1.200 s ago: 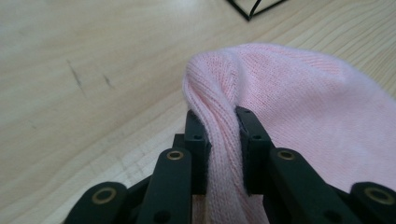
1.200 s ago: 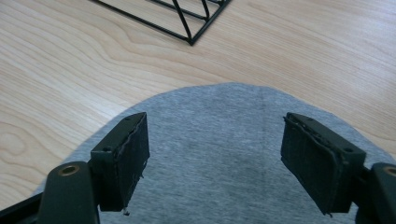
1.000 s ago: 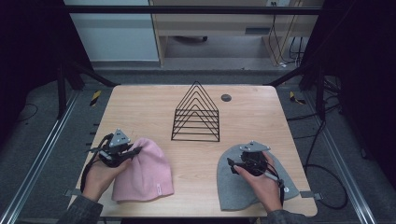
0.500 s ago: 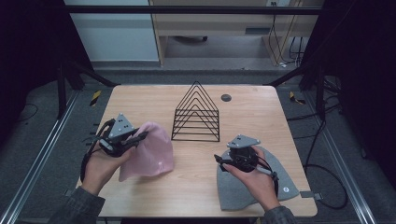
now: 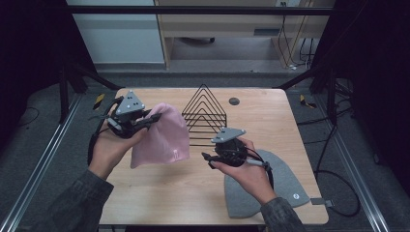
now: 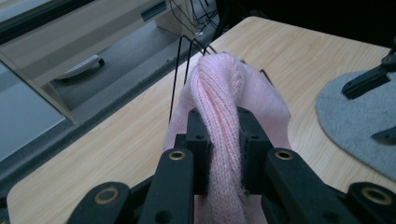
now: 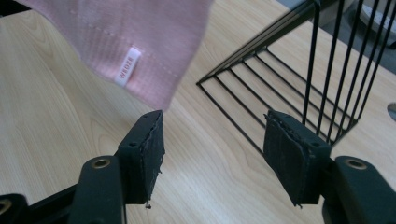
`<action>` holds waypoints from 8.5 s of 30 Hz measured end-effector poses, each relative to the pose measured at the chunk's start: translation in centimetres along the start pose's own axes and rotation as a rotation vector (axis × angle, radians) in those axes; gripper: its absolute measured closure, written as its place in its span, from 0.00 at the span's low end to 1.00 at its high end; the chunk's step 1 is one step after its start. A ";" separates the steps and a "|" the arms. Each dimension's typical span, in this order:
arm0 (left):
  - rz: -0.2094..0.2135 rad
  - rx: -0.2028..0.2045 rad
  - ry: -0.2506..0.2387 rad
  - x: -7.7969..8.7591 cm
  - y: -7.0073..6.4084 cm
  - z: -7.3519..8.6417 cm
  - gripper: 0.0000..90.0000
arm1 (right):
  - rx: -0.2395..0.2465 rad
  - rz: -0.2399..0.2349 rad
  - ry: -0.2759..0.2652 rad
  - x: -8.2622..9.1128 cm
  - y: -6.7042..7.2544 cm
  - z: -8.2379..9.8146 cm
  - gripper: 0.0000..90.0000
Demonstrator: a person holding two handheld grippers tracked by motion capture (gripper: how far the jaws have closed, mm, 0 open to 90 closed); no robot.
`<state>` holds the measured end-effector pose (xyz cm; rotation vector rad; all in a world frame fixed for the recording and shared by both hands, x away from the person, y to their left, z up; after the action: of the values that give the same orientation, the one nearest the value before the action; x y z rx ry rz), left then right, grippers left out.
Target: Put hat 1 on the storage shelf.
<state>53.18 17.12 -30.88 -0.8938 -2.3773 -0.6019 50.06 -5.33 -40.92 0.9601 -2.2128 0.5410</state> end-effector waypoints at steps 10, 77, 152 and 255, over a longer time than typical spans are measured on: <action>0.009 -0.021 -0.008 0.7 0.2 -2.8 0.87 | 0.011 -0.040 0.000 -0.1 0.2 -2.3 0.47; 0.145 0.084 -0.169 -1.0 5.5 -11.8 0.85 | -0.045 -0.077 -0.081 2.2 -8.4 -10.6 0.93; 0.183 0.049 -0.181 -10.7 3.4 -11.5 0.82 | -0.078 0.066 -0.008 -1.4 -12.4 -5.0 0.93; 0.214 -0.015 -0.013 -12.9 -2.0 -5.3 0.83 | -0.175 0.109 0.060 -1.8 -12.6 2.4 0.56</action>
<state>61.76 6.78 -35.18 -1.1438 -2.2520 -0.5307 59.58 -13.99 -42.49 0.7276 -2.2259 0.4117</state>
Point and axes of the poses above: each handheld gripper's, and its own axes: x roughly backward along the jaws, z roughly out of its underside, y roughly to its left, the point moved 6 cm from there along -x, roughly forward along the jaws, and after that the axes turned 7 degrees about y, right-handed, at the moved point
